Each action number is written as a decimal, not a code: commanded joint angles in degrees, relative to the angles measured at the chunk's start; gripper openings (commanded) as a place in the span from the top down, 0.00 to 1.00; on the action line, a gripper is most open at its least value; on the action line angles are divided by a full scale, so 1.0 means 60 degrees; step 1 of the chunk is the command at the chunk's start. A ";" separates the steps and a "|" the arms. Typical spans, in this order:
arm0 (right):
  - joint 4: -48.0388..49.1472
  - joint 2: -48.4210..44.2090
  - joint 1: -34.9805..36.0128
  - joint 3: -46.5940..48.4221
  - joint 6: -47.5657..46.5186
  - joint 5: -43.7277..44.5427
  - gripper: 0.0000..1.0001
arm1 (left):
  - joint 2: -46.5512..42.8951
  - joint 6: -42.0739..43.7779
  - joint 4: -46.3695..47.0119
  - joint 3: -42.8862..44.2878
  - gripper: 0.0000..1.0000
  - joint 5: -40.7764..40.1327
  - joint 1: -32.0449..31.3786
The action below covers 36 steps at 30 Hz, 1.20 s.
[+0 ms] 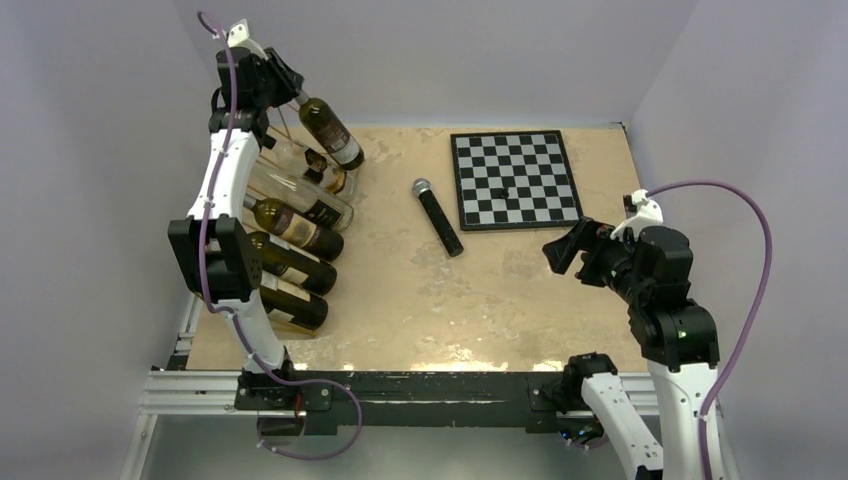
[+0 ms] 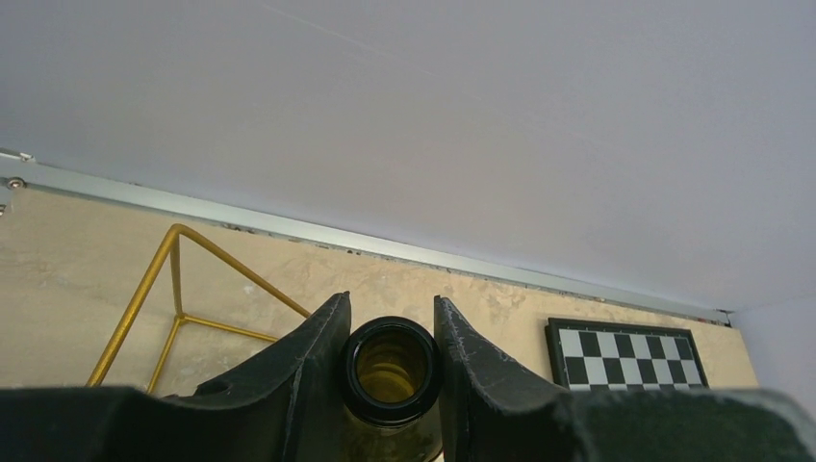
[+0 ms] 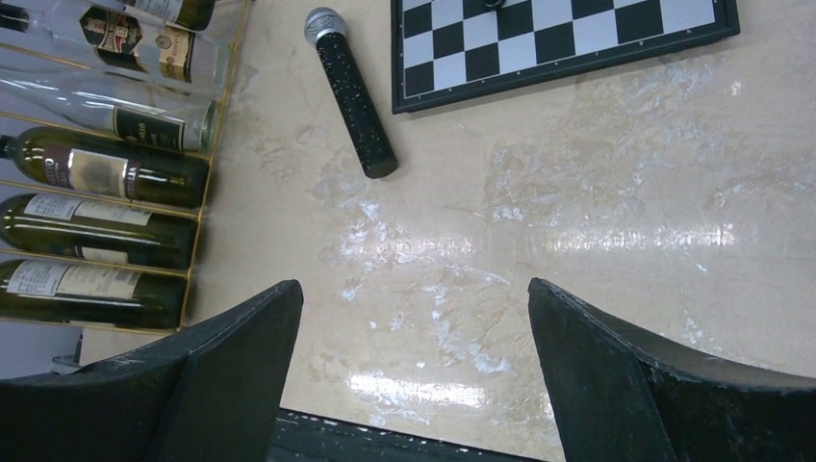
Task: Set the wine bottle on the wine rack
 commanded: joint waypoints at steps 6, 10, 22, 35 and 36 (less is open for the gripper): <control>0.0431 0.0131 -0.0019 0.0023 -0.0082 -0.0106 0.08 | -0.0021 -0.0762 0.1233 0.0200 1.00 -0.0529 0.0032; 0.0437 0.0199 -0.0025 0.0035 -0.0054 -0.0116 0.08 | 0.0284 -0.0850 0.0779 0.0493 1.00 -0.0604 0.0081; 0.0482 0.0335 -0.0022 0.0049 -0.0038 -0.0077 0.08 | 0.0668 -0.1262 0.0585 0.0301 1.00 -0.0745 0.0221; 0.0531 0.0440 -0.0022 0.0045 0.0061 -0.0098 0.08 | 0.0632 -0.1866 0.0047 -0.0291 0.68 -0.1567 0.0243; 0.0541 0.0454 -0.0027 0.0061 0.0071 -0.0114 0.08 | 0.0599 -0.1979 -0.0007 -0.0345 0.66 -0.1783 0.0243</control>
